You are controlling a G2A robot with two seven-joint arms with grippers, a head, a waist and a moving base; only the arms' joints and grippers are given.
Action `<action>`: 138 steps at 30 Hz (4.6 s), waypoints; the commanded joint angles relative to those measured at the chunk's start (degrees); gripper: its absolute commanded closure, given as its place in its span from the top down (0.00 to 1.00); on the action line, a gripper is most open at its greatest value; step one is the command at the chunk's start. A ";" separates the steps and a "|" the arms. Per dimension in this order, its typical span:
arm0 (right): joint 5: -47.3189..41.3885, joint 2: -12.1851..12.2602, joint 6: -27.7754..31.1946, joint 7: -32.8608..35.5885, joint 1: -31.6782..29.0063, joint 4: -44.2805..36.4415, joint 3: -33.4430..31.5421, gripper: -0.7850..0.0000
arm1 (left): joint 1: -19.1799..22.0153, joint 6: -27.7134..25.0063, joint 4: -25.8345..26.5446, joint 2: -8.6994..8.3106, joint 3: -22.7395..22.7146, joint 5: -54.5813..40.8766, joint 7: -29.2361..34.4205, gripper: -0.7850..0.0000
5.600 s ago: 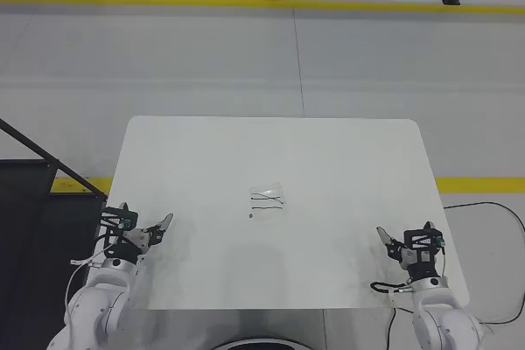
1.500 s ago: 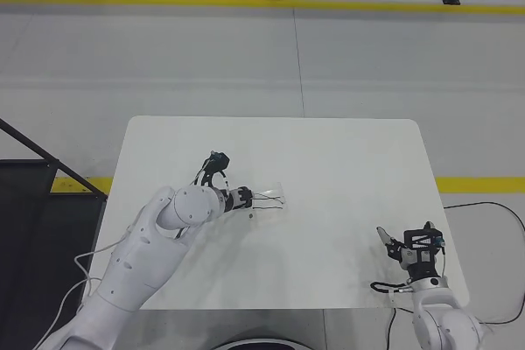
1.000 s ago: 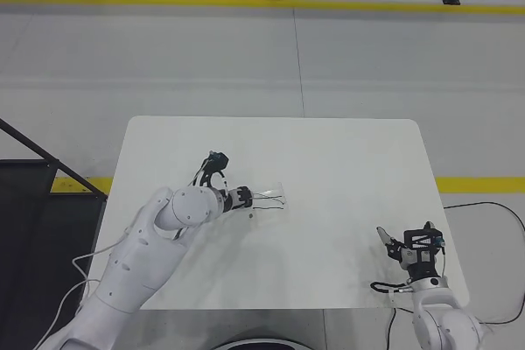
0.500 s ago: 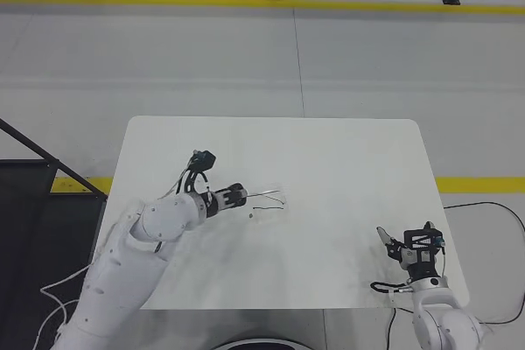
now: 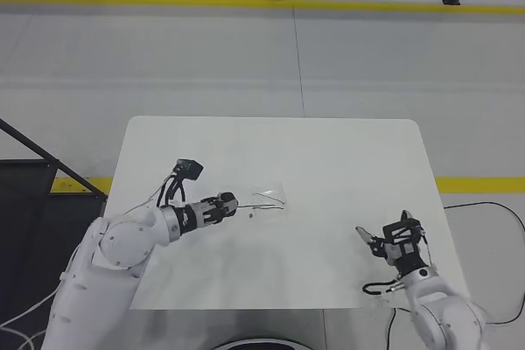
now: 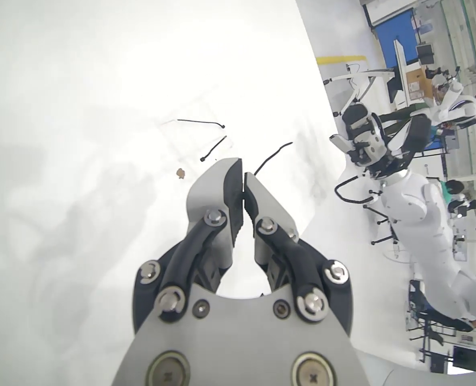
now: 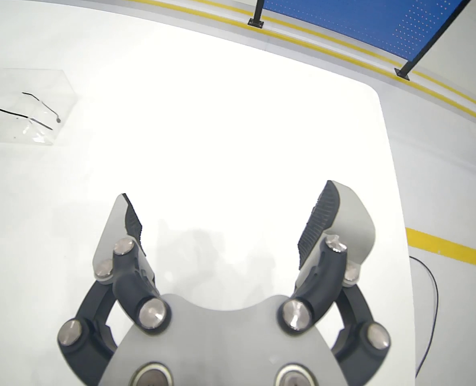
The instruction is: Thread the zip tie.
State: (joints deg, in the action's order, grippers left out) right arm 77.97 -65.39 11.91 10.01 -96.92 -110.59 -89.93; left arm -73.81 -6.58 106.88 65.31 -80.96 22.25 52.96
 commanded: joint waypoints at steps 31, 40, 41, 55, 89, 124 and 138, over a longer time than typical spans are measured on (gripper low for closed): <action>-67.67 6.51 40.86 41.52 21.71 12.38 9.18 1.00 | 0.90 -7.39 7.57 -0.96 4.04 8.38 0.44 0.00; -77.66 8.27 35.17 47.21 26.42 13.51 13.65 1.00 | 1.57 -9.70 8.19 -0.98 6.32 13.69 -3.24 0.00; -77.66 8.27 35.17 47.21 26.42 13.51 13.65 1.00 | 1.57 -9.70 8.19 -0.98 6.32 13.69 -3.24 0.00; -81.37 8.04 30.44 46.66 29.51 16.67 16.82 1.00 | 1.59 -13.81 10.07 -1.50 7.18 15.15 -1.64 0.00; -85.98 6.17 25.11 53.88 43.74 27.09 30.59 0.00 | 2.87 -14.09 10.34 -2.67 9.49 15.46 -1.38 0.00; -95.29 5.71 37.70 37.07 36.98 27.71 28.17 0.00 | -1.62 -13.47 4.43 -1.49 9.01 2.20 -27.13 1.00; -86.39 4.21 32.96 22.36 35.06 24.96 28.94 0.00 | 1.11 -26.70 -7.43 0.95 16.87 -1.21 -45.82 1.00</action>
State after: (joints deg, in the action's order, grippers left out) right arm -8.90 -61.09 45.10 33.04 -61.84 -85.60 -61.10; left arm -72.98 -32.59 100.40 66.14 -64.46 21.02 7.60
